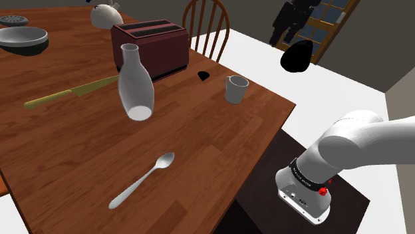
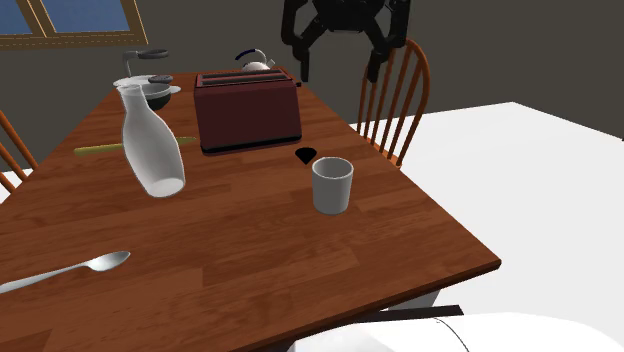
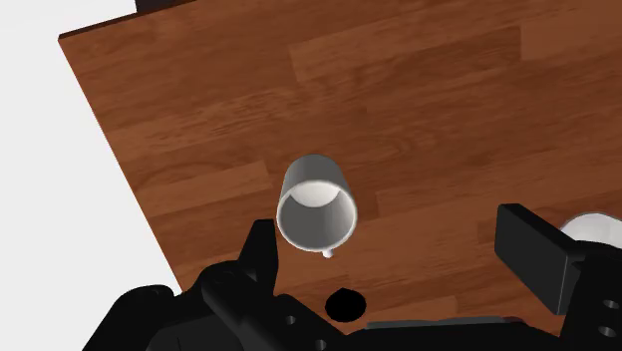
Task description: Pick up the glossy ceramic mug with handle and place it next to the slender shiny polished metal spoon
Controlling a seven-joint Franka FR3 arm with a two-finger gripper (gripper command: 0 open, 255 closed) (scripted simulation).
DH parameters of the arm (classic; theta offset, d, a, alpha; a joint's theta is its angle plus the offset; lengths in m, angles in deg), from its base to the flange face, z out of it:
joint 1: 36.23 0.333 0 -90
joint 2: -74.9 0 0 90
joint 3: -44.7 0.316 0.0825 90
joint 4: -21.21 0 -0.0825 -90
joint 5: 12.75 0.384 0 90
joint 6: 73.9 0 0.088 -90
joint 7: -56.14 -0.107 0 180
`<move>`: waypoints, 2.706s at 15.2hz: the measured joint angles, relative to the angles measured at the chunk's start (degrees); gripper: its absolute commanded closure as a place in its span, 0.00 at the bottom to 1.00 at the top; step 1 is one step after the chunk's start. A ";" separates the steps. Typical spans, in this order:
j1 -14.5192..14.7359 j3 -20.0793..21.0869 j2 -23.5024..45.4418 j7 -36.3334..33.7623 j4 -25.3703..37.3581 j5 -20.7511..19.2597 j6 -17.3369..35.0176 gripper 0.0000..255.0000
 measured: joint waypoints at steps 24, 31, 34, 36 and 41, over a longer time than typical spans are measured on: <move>-2.88 -4.02 24.63 4.75 -12.87 -0.90 33.18 0.00; -2.77 -3.96 26.07 4.90 -14.68 -0.68 36.46 0.00; -2.77 -3.95 26.10 4.90 -14.71 -0.67 36.53 1.00; -2.77 -3.95 26.11 4.90 -14.72 -0.67 36.54 1.00; -2.77 -3.95 26.11 4.90 -14.73 -0.67 36.54 1.00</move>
